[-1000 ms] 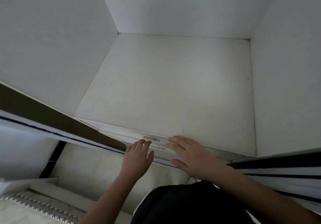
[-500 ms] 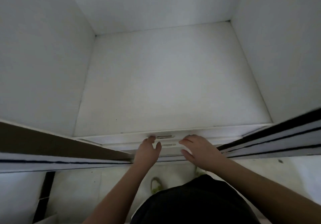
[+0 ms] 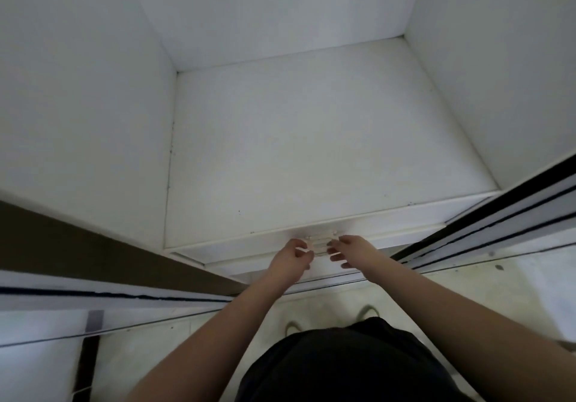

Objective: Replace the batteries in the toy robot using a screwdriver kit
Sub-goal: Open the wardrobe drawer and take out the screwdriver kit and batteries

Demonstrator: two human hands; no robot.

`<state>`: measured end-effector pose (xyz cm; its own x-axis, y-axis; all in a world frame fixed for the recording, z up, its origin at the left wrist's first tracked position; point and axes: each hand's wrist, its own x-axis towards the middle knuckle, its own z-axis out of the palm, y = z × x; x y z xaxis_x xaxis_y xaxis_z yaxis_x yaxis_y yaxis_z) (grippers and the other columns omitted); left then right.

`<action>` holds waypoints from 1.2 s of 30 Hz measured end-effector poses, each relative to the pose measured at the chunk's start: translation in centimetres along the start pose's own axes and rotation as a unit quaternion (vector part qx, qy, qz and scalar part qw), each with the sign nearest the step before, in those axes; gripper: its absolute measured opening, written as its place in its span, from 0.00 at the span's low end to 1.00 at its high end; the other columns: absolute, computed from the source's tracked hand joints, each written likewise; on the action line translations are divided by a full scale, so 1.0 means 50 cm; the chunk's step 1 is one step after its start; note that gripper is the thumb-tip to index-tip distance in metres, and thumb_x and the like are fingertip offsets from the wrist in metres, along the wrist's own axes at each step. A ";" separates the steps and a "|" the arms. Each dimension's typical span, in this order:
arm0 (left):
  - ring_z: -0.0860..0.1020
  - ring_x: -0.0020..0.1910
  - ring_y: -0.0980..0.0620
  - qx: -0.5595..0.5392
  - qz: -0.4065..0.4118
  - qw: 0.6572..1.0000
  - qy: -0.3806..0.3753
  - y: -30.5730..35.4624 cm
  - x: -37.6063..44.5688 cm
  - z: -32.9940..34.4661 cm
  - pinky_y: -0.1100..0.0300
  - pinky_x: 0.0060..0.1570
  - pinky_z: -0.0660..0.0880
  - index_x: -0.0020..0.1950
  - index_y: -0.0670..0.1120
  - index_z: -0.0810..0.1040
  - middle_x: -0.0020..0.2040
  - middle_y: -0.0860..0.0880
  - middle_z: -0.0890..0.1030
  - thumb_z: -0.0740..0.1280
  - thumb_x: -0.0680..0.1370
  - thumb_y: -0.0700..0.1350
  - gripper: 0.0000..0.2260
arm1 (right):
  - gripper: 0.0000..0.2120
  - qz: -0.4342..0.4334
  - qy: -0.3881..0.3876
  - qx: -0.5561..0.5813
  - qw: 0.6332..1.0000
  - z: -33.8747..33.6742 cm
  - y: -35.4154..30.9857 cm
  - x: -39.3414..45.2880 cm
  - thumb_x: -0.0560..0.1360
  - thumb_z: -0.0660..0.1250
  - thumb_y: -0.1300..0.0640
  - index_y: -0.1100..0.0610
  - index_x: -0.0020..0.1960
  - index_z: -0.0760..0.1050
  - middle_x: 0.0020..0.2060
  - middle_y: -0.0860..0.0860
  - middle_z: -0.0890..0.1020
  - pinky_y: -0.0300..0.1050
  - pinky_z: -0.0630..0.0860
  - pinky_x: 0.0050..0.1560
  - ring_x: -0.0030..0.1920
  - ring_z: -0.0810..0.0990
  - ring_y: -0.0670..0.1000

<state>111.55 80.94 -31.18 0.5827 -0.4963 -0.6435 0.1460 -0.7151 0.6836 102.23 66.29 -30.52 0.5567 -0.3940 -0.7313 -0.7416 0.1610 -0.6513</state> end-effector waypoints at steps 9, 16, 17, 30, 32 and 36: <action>0.77 0.53 0.54 0.293 0.249 0.922 0.038 0.042 -0.053 -0.063 0.58 0.54 0.73 0.62 0.52 0.76 0.55 0.54 0.79 0.60 0.80 0.51 0.12 | 0.10 -0.008 0.019 0.021 1.000 0.009 0.001 -0.016 0.81 0.59 0.54 0.57 0.48 0.76 0.42 0.48 0.83 0.41 0.69 0.38 0.39 0.78 0.46; 0.77 0.58 0.49 0.398 0.421 0.805 0.128 0.035 -0.080 -0.067 0.55 0.61 0.72 0.66 0.46 0.74 0.61 0.49 0.79 0.57 0.78 0.50 0.19 | 0.09 0.004 0.019 0.023 1.000 0.020 -0.003 -0.027 0.82 0.57 0.55 0.56 0.49 0.75 0.42 0.48 0.82 0.42 0.68 0.39 0.40 0.77 0.46; 0.78 0.58 0.49 0.405 0.440 0.790 0.134 0.027 -0.078 -0.063 0.55 0.60 0.74 0.65 0.45 0.75 0.60 0.49 0.79 0.57 0.77 0.50 0.19 | 0.09 0.006 0.019 0.021 1.000 0.020 -0.001 -0.030 0.82 0.57 0.55 0.55 0.48 0.75 0.42 0.48 0.82 0.41 0.68 0.39 0.39 0.77 0.46; 0.69 0.68 0.51 0.489 0.359 0.794 0.036 -0.001 -0.084 -0.049 0.54 0.66 0.64 0.73 0.51 0.64 0.70 0.52 0.71 0.44 0.80 0.61 0.27 | 0.15 -0.030 0.015 -0.280 0.959 -0.028 0.029 -0.202 0.78 0.57 0.39 0.48 0.50 0.75 0.44 0.45 0.82 0.39 0.73 0.40 0.42 0.81 0.44; 0.72 0.65 0.50 0.469 0.340 0.815 0.013 0.001 -0.091 -0.046 0.55 0.62 0.68 0.73 0.53 0.63 0.70 0.52 0.72 0.45 0.81 0.61 0.24 | 0.11 -0.080 0.047 -0.282 0.955 -0.051 0.009 -0.236 0.78 0.59 0.42 0.47 0.50 0.76 0.44 0.45 0.82 0.39 0.74 0.42 0.42 0.81 0.44; 0.74 0.64 0.48 0.450 0.287 0.844 -0.051 0.023 -0.095 -0.056 0.55 0.59 0.71 0.73 0.54 0.66 0.68 0.51 0.75 0.47 0.83 0.60 0.23 | 0.09 -0.186 0.165 -0.297 0.922 -0.086 -0.014 -0.227 0.79 0.62 0.51 0.52 0.50 0.79 0.44 0.47 0.82 0.43 0.74 0.47 0.45 0.79 0.47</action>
<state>111.20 83.86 -26.40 0.2722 -0.8947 -0.3540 -0.8298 -0.4046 0.3845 94.81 66.74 -20.88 0.7421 -0.5921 -0.3141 -0.6514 -0.5265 -0.5463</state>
